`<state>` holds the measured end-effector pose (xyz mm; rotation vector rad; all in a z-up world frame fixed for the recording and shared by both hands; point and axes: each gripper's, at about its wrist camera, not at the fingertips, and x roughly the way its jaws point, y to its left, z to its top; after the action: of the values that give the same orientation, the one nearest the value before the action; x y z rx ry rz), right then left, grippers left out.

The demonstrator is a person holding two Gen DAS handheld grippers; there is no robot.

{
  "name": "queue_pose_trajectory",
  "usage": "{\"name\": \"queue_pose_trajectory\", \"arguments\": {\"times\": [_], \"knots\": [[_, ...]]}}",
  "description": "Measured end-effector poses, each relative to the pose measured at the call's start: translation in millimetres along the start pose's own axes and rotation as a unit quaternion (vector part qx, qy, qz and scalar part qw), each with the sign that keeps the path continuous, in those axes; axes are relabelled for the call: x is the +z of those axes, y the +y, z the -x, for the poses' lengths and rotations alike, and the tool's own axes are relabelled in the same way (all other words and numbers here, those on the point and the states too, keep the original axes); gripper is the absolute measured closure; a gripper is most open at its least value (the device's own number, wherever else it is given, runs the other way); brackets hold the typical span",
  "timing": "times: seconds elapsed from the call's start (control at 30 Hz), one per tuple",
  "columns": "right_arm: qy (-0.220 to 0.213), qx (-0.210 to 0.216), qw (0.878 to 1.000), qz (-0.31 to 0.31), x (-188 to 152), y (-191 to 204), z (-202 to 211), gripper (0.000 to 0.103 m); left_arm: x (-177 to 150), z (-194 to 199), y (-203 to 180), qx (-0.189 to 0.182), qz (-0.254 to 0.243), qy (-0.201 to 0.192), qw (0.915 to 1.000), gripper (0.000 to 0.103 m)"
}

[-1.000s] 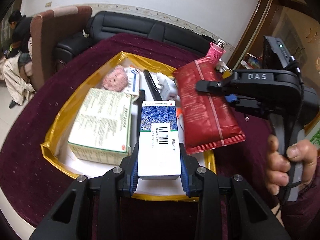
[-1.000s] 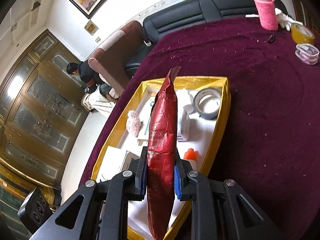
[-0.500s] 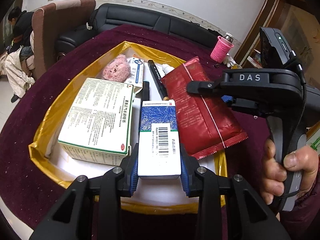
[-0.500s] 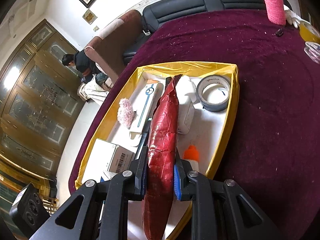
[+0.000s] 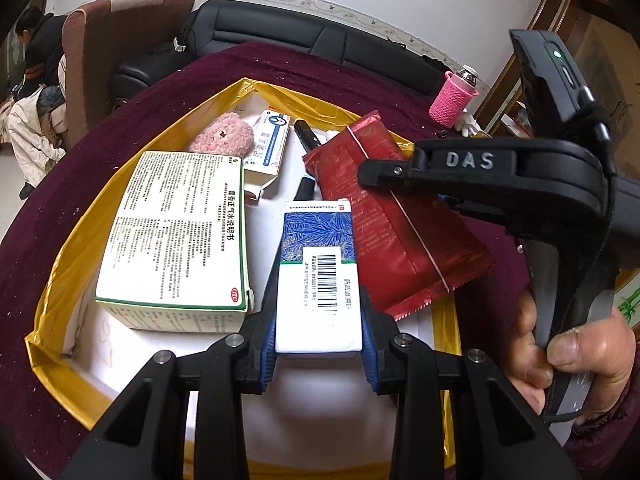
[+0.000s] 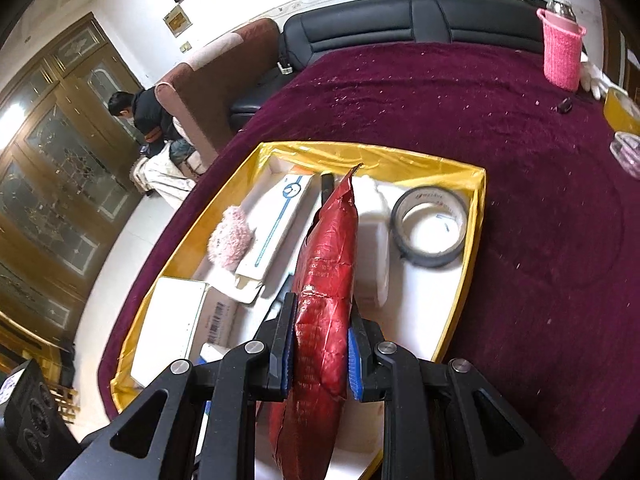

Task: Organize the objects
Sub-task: 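Carry the barcode box and red bag over the tray with both tools, then lower the barcode box and red bag into the tray and open both tools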

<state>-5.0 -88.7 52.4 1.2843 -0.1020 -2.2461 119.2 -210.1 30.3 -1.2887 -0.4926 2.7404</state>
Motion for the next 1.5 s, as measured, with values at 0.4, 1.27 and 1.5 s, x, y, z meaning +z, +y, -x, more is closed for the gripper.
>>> {"name": "queue_pose_trajectory", "arguments": {"times": [0.4, 1.27, 1.5], "knots": [[0.024, 0.033, 0.999, -0.016, -15.5, -2.5, 4.9, 0.079, -22.8, 13.0, -4.3, -0.005, 0.0, 0.01, 0.9999, 0.07], [0.017, -0.027, 0.998, 0.056, -16.2, 15.8, 6.2, 0.078, -18.8, -0.2, -8.5, 0.019, 0.001, 0.023, 0.9995, 0.069], [0.019, -0.02, 0.998, 0.054, -21.1, 17.5, 8.5, 0.076, -22.5, 10.7, -14.4, 0.02, 0.0, 0.003, 0.9998, 0.055]]}}
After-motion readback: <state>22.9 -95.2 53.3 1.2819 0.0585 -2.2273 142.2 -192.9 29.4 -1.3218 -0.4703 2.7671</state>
